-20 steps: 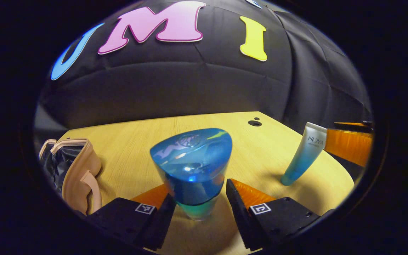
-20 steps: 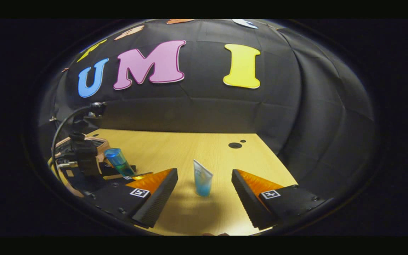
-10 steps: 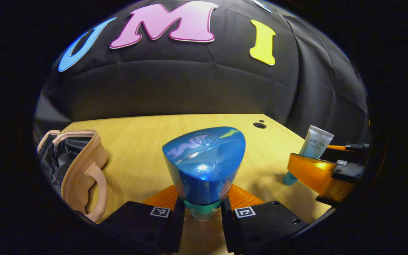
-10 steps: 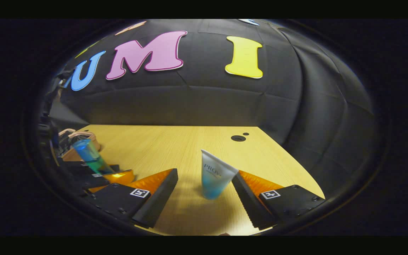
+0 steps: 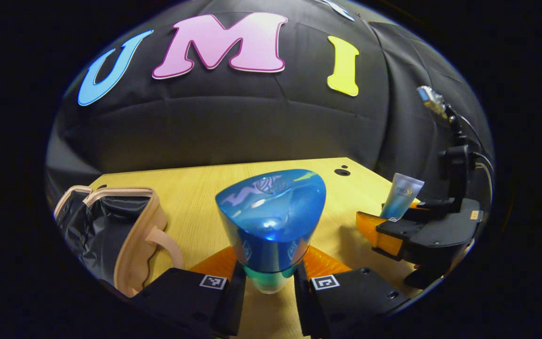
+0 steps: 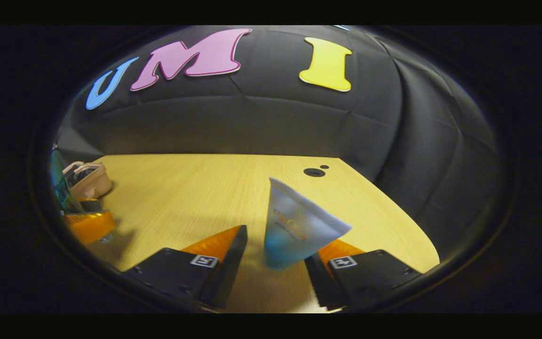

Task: First open the suitcase, pack the skin care products into it, and then close the suitcase.

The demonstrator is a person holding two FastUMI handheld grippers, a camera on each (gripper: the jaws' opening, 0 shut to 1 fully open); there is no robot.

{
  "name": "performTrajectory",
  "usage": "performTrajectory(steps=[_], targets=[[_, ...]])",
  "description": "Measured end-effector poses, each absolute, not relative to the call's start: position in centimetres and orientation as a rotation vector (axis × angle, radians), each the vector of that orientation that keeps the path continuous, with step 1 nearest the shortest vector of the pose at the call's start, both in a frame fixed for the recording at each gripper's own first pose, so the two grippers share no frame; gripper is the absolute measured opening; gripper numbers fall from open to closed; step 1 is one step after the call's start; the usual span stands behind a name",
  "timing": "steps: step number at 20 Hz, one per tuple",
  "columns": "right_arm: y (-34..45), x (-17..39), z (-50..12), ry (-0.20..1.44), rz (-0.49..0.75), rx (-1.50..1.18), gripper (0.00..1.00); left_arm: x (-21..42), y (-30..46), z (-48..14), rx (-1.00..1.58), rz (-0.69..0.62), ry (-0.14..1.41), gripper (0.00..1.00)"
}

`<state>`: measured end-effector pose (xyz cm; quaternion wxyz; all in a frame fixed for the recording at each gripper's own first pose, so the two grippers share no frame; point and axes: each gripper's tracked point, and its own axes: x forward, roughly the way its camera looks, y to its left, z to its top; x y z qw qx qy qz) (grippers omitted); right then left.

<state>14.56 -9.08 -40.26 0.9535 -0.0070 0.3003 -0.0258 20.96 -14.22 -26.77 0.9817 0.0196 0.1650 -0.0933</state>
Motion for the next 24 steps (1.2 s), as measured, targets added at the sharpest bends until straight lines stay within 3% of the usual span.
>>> performTrajectory(steps=[2, 3, 4, 5, 6, 7, 10, 11, 12, 14, 16, 17, 18, 24], targets=[[-8.9, 14.5, -40.4, 0.622, -0.055, 0.001, 0.43, 20.2, -13.7, -26.1, 0.037, -0.198, 0.323, 0.51], [-8.9, 14.5, -40.0, 0.620, -0.063, -0.012, 0.43, 19.7, -13.4, -26.0, 0.035, -0.197, 0.326, 0.51], [-8.8, 14.2, -40.2, 0.622, -0.064, -0.036, 0.37, 19.3, -13.0, -25.9, 0.031, -0.195, 0.327, 0.51], [-8.4, 13.9, -40.1, 0.631, -0.050, -0.049, 0.39, 18.9, -12.6, -25.7, 0.026, -0.194, 0.326, 0.51], [-7.8, 13.5, -39.7, 0.630, -0.034, -0.056, 0.31, 18.5, -12.2, -25.3, 0.021, -0.193, 0.321, 0.51], [-7.0, 13.1, -39.2, 0.627, -0.011, -0.063, 0.36, 18.1, -11.7, -25.2, 0.019, -0.191, 0.320, 0.51], [-4.5, 12.1, -36.0, 0.582, 0.048, -0.074, 0.27, 16.8, -9.5, -23.7, 0.005, -0.171, 0.311, 0.51], [-3.3, 11.4, -34.7, 0.577, 0.071, -0.068, 0.35, 16.4, -8.4, -23.1, 0.005, -0.158, 0.310, 0.51], [-1.9, 10.8, -33.6, 0.568, 0.104, -0.065, 0.30, 15.8, -7.1, -22.4, 0.007, -0.142, 0.312, 0.51], [0.9, 9.5, -30.9, 0.543, 0.167, -0.086, 0.35, 14.6, -4.3, -21.2, 0.006, -0.111, 0.318, 0.51], [3.9, 8.1, -28.2, 0.519, 0.232, -0.101, 0.30, 13.4, -0.8, -20.2, 0.007, -0.073, 0.335, 0.51], [5.5, 7.4, -27.0, 0.512, 0.262, -0.095, 0.34, 12.9, 1.2, -20.0, 0.015, -0.050, 0.355, 0.51], [7.1, 6.8, -26.0, 0.507, 0.290, -0.083, 0.26, 12.4, 3.5, -20.0, 0.028, -0.027, 0.377, 0.51], [15.2, 5.1, -20.6, 0.454, 0.391, -0.060, 0.25, 12.6, 15.5, -22.6, 0.071, 0.071, 0.550, 0.51]])
